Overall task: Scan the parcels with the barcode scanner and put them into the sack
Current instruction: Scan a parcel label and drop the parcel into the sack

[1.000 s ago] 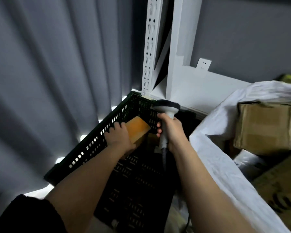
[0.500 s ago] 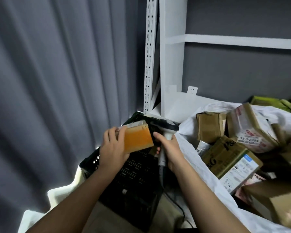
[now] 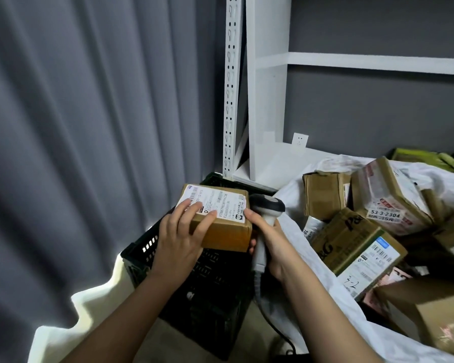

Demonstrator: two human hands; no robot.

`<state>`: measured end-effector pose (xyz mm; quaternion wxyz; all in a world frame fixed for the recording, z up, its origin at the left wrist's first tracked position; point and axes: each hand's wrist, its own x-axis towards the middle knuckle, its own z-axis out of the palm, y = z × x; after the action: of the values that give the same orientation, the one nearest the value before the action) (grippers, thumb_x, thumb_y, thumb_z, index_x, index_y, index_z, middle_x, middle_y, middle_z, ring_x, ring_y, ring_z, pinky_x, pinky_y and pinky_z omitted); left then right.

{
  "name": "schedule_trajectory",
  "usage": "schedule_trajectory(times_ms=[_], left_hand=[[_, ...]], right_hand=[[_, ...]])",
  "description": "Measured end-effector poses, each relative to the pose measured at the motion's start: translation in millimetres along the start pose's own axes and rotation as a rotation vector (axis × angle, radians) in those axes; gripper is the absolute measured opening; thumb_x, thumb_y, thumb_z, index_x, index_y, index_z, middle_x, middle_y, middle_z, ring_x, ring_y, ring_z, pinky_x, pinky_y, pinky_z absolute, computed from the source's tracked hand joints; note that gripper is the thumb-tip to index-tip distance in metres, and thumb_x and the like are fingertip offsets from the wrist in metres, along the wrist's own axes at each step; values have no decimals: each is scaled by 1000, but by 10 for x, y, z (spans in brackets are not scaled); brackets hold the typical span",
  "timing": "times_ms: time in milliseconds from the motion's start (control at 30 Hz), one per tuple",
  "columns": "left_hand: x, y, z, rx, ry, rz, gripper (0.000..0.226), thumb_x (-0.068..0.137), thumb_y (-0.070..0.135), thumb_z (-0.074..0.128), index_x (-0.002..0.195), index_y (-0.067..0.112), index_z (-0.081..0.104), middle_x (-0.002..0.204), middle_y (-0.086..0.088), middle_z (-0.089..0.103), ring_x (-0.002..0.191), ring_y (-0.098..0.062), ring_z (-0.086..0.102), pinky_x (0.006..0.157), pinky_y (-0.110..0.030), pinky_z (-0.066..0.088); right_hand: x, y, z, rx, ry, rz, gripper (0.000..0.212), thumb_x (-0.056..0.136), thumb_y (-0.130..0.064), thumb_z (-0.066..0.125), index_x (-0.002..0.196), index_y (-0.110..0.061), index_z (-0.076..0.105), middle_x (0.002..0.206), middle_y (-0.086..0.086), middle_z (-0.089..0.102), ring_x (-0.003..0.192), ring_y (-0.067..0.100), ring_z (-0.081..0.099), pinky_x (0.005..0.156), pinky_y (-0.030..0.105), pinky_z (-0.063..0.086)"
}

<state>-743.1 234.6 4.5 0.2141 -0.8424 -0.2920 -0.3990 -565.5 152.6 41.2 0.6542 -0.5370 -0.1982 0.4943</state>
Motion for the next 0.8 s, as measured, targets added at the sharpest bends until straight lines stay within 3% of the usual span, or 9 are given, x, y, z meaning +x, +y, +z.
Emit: schedule_trajectory(times_ms=[100, 200, 267, 300, 367, 533, 600, 667, 800], left_hand=[[80, 26, -59, -108, -65, -131, 93, 71, 55, 69, 144, 17, 26, 151, -17, 22, 143, -35, 21, 111, -51, 27], [219, 188, -232, -581, -116, -748, 105, 75, 69, 57, 153, 19, 7, 159, -11, 9, 147, -29, 13, 113, -41, 17], [284, 260, -250, -1147, -259, -1199, 109, 71, 71, 60, 154, 26, 5, 156, -8, 24, 140, -26, 31, 109, -35, 25], [286, 256, -212, -1336, -360, -1316, 110, 68, 75, 61, 153, 27, 9, 152, -7, 35, 133, -26, 42, 108, -36, 32], [265, 249, -151, -1460, -505, -1334, 110, 61, 78, 63, 150, 29, 21, 141, -5, 50, 118, -21, 57, 101, -36, 42], [272, 266, -61, -1615, -371, -1375, 92, 69, 51, 78, 145, 32, 29, 128, -4, 62, 105, -25, 67, 100, -43, 47], [281, 271, -43, -1676, -330, -1389, 76, 80, 36, 72, 143, 31, 31, 127, -6, 63, 103, -28, 68, 95, -46, 50], [286, 210, -28, -1737, -293, -1429, 64, 86, 27, 66, 142, 31, 33, 127, -7, 62, 103, -31, 67, 91, -47, 53], [259, -25, 6, -1611, -277, -1364, 75, 88, 18, 66, 144, 46, 24, 122, 4, 63, 108, -24, 65, 91, -47, 53]], right_hand=[[55, -16, 3, 148, 77, -44, 60, 82, -26, 76, 131, -7, 46, 69, 2, 60, 41, 7, 44, 38, 20, 38], [79, -37, 40, 270, 162, -66, 53, 83, -23, 75, 126, -12, 46, 72, 3, 59, 42, 6, 45, 39, 20, 39], [76, -12, 92, 282, 196, -98, 51, 82, -22, 76, 122, -16, 45, 79, 4, 63, 45, 7, 46, 41, 21, 41], [74, 15, 134, 277, 203, -115, 51, 81, -22, 77, 121, -19, 44, 83, 5, 65, 47, 7, 47, 43, 22, 41], [42, 91, 226, 260, 200, -142, 53, 80, -20, 79, 121, -21, 45, 95, 8, 69, 53, 10, 49, 50, 24, 43], [-74, 219, 376, 174, 180, -224, 60, 79, -19, 81, 127, -22, 45, 114, 4, 71, 83, 14, 64, 70, 27, 50], [-83, 226, 382, 118, 161, -263, 54, 81, -16, 78, 125, -20, 47, 113, 3, 71, 88, 14, 66, 73, 28, 51], [-84, 206, 364, 66, 145, -273, 41, 86, -15, 72, 121, -20, 50, 107, 2, 70, 81, 13, 63, 65, 28, 48], [-121, 74, 258, -29, 105, -222, 12, 90, -13, 64, 97, -18, 54, 78, 5, 59, 47, 14, 43, 49, 27, 35]])
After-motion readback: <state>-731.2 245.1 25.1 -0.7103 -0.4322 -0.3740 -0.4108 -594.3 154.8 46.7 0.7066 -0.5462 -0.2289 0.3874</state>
